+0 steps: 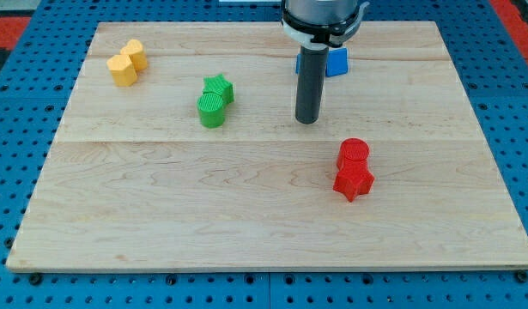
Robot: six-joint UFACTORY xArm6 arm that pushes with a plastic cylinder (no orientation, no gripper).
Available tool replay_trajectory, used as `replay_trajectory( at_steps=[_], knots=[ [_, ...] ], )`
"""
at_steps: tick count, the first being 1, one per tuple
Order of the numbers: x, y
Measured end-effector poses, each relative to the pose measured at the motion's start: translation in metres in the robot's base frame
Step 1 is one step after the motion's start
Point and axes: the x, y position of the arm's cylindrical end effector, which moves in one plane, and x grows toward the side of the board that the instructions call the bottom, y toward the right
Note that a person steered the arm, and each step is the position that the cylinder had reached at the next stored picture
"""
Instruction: Place your hand diagonally to the red star
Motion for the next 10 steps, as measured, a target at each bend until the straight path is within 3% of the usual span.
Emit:
replay_trajectory(
  at_steps=[5, 8, 10],
  knots=[
    [-0.003, 0.007],
    [-0.011, -0.045],
    [-0.011, -0.046]
  ],
)
